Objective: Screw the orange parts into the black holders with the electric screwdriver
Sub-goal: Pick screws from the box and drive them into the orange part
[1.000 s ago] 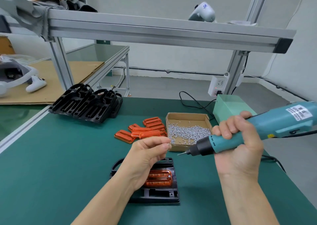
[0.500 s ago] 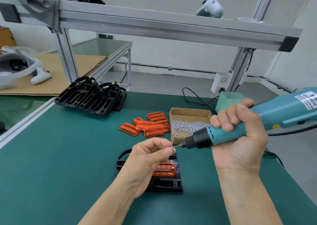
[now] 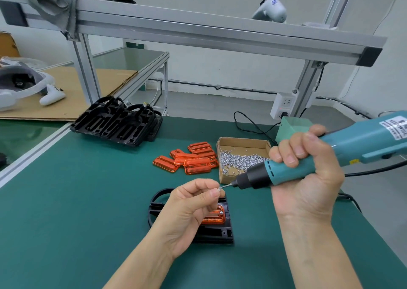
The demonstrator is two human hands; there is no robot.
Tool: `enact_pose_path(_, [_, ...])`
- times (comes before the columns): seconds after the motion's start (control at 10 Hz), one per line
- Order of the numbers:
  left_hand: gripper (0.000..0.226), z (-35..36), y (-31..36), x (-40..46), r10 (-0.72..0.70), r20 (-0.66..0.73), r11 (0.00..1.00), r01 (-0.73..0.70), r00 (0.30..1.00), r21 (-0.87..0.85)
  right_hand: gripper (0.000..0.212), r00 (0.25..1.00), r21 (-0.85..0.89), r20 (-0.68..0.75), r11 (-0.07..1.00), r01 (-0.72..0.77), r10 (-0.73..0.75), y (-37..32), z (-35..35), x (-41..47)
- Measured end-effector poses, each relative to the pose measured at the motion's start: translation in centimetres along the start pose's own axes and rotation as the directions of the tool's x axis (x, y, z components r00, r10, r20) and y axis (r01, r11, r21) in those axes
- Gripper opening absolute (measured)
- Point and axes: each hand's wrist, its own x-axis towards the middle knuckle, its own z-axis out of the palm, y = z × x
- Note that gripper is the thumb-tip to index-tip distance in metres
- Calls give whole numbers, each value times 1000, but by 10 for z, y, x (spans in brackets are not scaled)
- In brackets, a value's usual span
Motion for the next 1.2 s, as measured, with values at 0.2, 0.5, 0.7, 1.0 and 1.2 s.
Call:
enact_pose_path(0.2, [11, 1, -1, 0, -4, -20, 1000, 4, 1000, -10, 15, 1000, -10, 4, 1000, 1, -1, 0, 0, -1])
enact_pose_path(0.5, [13, -1, -3, 0, -5, -70, 1000, 4, 998, -11, 18, 994, -40, 112, 999, 14, -10, 3, -1, -2])
enact_pose_path(0.7, [14, -2, -1, -2, 70, -51, 994, -66, 996, 91, 17, 990, -33, 142, 999, 17, -12, 5, -2, -2])
enact_pose_path(1.0, [20, -8, -3, 0, 238, -15, 918, -220, 971, 329, 16, 997, -48, 72, 999, 3, 0, 14, -9, -2])
enact_pose_path(1.2, [24, -15, -3, 1, 221, 14, 910, -211, 975, 358, 16, 998, -45, 56, 999, -18, 20, 19, -11, 0])
